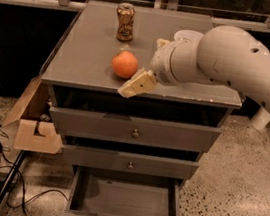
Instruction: Place orange into bottom drawer
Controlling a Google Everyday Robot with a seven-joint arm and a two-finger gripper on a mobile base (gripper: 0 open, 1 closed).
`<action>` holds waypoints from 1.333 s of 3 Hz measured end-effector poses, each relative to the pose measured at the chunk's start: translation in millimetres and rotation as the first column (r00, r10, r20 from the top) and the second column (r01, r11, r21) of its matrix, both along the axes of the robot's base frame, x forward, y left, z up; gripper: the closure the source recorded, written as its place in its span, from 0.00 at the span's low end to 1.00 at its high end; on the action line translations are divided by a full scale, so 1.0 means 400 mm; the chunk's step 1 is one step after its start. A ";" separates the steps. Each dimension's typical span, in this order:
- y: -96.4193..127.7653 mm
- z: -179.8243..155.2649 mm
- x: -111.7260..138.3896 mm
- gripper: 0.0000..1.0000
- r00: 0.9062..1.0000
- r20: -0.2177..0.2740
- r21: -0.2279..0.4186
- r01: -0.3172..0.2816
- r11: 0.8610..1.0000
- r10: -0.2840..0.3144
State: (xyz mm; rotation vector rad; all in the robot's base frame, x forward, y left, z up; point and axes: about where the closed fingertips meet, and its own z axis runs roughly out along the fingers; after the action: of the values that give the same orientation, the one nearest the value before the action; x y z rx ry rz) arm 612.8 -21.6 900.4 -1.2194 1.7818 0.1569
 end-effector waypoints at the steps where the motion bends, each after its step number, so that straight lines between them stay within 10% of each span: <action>1: 0.032 -0.017 0.042 0.06 1.000 0.006 0.026 -0.011 1.000 0.011; 4: 0.111 -0.097 0.160 0.06 0.999 -0.018 0.048 -0.039 0.998 0.040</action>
Offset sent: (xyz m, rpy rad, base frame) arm 0.0626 0.0401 -0.0289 0.0610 -0.0038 0.0375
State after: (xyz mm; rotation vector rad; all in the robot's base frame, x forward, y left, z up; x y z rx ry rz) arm 677.0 22.7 861.6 -1.2232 1.7615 0.2336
